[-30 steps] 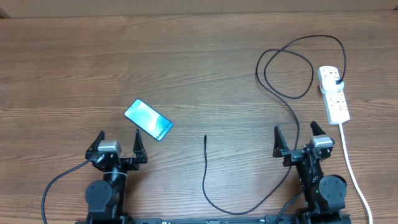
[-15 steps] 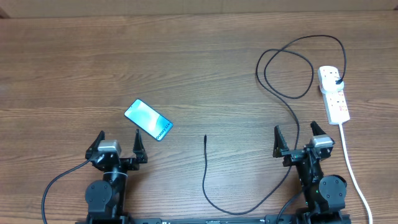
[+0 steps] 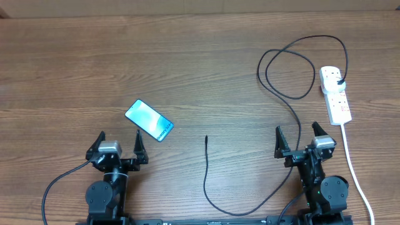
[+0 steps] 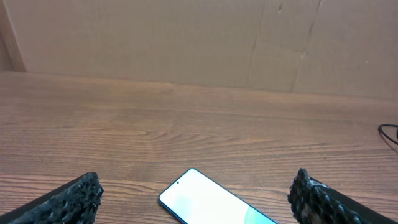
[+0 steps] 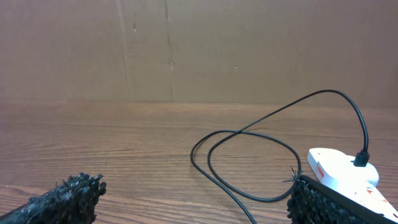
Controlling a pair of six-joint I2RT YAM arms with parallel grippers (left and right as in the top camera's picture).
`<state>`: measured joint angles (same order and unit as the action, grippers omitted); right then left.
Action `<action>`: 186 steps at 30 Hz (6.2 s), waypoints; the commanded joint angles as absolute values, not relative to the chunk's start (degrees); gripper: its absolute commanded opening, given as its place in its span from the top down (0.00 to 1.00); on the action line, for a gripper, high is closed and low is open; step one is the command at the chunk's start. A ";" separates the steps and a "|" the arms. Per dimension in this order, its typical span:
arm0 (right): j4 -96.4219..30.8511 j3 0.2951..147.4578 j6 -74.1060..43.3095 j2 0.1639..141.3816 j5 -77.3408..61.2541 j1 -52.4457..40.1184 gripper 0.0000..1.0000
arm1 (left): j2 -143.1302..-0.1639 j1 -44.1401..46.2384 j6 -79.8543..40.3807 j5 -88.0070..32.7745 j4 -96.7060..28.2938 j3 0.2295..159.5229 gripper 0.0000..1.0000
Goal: Plug charger to phone and switch on socket
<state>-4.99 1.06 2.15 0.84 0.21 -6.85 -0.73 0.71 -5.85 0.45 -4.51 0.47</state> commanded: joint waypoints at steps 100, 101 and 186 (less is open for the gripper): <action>-4.75 0.43 2.46 0.16 -0.12 -7.07 0.00 | -10.28 0.30 -3.20 0.16 -10.50 24.34 0.00; -4.78 0.45 2.46 0.16 -0.12 -7.07 0.00 | -12.43 0.30 -3.18 0.14 -11.22 26.04 0.00; -4.78 0.45 2.46 0.16 -0.12 -7.07 0.00 | -116.05 13.34 -51.33 7.88 -74.72 94.87 0.00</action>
<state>-5.13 1.06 2.20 0.84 0.19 -6.85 -117.19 12.80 -52.56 6.94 -74.26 93.80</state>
